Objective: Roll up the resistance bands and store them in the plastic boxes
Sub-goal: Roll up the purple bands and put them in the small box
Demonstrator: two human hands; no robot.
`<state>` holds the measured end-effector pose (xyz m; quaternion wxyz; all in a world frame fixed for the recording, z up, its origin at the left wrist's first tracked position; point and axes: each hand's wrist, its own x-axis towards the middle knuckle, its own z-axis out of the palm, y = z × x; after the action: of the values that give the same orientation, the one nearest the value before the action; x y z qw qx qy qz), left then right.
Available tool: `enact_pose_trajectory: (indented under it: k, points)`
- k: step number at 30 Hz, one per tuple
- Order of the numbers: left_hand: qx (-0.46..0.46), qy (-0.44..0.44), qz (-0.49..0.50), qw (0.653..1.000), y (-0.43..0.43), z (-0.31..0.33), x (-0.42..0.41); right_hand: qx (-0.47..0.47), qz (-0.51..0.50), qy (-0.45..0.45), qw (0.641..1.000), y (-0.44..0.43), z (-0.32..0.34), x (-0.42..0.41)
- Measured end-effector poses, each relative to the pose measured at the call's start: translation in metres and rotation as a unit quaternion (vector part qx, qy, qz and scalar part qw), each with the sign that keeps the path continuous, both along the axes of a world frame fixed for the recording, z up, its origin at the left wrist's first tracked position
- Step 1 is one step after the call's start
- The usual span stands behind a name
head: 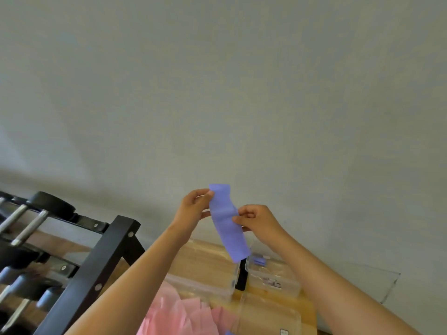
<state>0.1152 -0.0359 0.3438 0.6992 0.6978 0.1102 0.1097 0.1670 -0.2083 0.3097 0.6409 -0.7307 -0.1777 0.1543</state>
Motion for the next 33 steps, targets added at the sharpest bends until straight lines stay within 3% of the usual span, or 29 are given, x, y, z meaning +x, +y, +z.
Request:
enact_pose_trajectory:
  k: [4,8,10,26,29,33]
  points:
    - [0.102,0.013,0.007,0.995,-0.001,-0.004,-0.008,0.049,-0.03,-0.009,0.998,-0.001,0.035,0.004]
    - [0.282,-0.11,-0.008,0.953,-0.013,-0.002,-0.018,0.081,-0.065,-0.006,0.995,-0.004,0.063,0.006]
    - [0.325,-0.159,-0.028,0.932,-0.02,0.004,-0.019,0.095,-0.071,-0.002,0.993,-0.006,0.072,0.006]
    - [0.336,-0.22,-0.023,0.916,-0.047,0.074,-0.001,0.111,-0.117,-0.039,0.986,-0.034,0.127,0.015]
    - [0.354,-0.225,-0.021,0.907,-0.047,0.089,0.0,0.056,-0.127,-0.064,0.988,-0.042,0.135,0.016]
    - [0.341,-0.214,-0.028,0.915,-0.049,0.114,0.004,-0.101,-0.196,-0.126,0.967,-0.051,0.145,0.015]
